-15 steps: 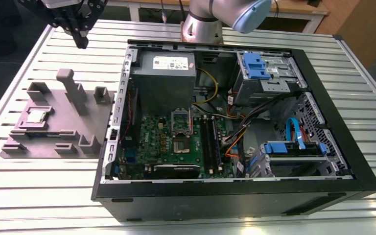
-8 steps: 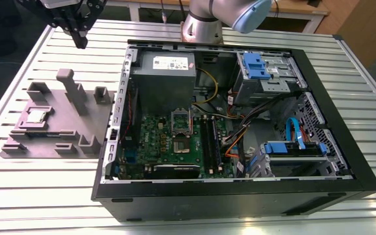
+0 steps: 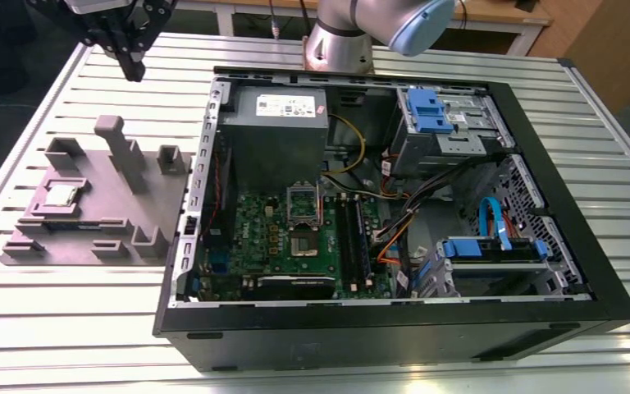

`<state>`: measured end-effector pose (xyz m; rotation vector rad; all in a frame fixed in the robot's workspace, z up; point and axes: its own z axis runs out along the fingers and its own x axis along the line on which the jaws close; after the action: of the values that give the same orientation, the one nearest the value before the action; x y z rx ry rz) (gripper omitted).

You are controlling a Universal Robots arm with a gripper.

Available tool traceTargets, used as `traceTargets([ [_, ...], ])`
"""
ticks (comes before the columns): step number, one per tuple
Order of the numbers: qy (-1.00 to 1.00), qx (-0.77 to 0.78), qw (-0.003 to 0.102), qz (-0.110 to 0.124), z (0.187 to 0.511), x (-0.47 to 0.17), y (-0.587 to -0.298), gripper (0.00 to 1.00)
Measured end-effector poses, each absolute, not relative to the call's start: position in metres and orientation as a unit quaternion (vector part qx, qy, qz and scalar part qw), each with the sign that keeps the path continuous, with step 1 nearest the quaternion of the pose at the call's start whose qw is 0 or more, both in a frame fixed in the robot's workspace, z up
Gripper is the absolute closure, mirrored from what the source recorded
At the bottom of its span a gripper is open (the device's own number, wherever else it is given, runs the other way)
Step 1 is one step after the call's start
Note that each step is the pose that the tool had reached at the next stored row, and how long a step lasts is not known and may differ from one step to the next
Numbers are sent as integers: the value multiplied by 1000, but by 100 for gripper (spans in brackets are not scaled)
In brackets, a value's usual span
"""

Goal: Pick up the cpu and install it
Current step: 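Reach for the cpu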

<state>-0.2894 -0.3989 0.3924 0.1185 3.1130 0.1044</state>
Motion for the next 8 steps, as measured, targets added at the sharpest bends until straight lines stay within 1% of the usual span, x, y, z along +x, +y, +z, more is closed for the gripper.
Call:
traceTargets([
  [8,999,38,12,34,392,-292,-399,90],
])
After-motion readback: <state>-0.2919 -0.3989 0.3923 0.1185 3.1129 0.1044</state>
